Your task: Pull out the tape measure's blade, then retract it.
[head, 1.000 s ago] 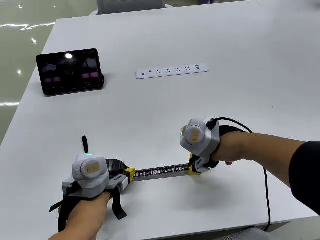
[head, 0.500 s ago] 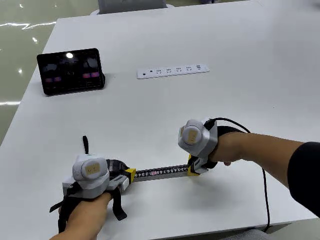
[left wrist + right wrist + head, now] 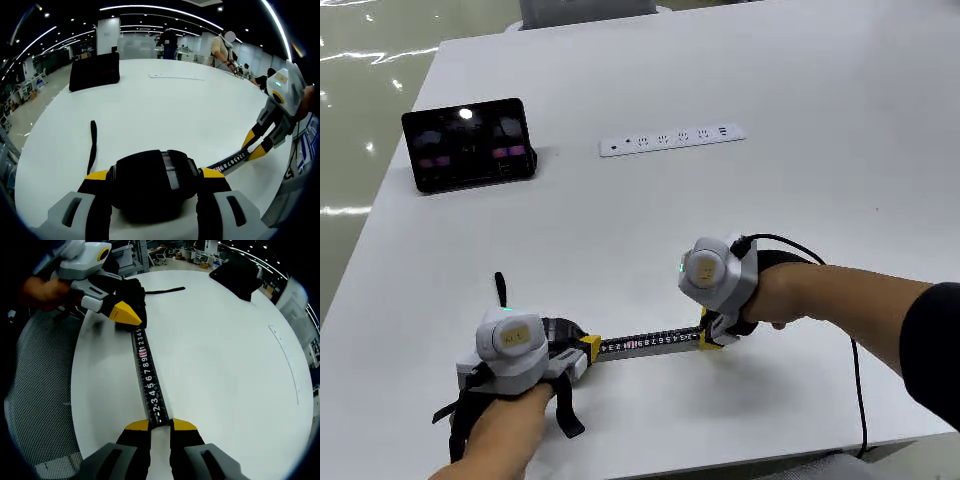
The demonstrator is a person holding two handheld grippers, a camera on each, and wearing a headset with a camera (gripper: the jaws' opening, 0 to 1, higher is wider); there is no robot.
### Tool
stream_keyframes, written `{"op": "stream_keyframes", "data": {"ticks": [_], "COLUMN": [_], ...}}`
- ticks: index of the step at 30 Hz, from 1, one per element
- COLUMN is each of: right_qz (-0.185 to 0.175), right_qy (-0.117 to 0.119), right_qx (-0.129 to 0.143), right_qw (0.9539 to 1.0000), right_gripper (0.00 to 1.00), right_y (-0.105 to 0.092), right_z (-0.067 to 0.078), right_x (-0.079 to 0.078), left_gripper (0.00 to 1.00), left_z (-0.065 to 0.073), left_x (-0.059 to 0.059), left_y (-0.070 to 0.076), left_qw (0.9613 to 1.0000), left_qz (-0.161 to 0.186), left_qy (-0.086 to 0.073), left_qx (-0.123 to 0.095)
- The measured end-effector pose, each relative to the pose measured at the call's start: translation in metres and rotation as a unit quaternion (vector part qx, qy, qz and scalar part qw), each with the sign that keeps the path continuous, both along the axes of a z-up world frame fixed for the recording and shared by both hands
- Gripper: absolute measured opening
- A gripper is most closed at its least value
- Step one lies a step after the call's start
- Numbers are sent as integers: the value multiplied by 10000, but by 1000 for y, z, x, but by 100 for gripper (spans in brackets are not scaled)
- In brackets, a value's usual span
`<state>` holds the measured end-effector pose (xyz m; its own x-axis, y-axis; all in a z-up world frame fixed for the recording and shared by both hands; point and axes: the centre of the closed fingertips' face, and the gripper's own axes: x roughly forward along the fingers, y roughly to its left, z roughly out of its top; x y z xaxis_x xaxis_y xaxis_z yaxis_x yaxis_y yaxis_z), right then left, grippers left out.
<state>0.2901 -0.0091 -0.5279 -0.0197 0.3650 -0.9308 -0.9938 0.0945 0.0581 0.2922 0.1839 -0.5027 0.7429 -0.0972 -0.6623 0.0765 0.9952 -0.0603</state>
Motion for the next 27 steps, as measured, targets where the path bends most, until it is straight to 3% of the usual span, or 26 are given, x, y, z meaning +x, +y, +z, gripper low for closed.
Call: {"op": "stream_keyframes", "data": {"ticks": [27], "right_qz": [104], "right_qy": [-58], "right_qx": [-7], "right_qw": [9999], "right_gripper": [10], "right_y": [22], "right_z": [1], "right_x": [-3], "left_gripper": [64], "left_z": [1], "left_x": [0], "left_y": [0], "left_qw": [10000], "left_qz": [-6], "left_qy": [12], "left_qx": [-2]}}
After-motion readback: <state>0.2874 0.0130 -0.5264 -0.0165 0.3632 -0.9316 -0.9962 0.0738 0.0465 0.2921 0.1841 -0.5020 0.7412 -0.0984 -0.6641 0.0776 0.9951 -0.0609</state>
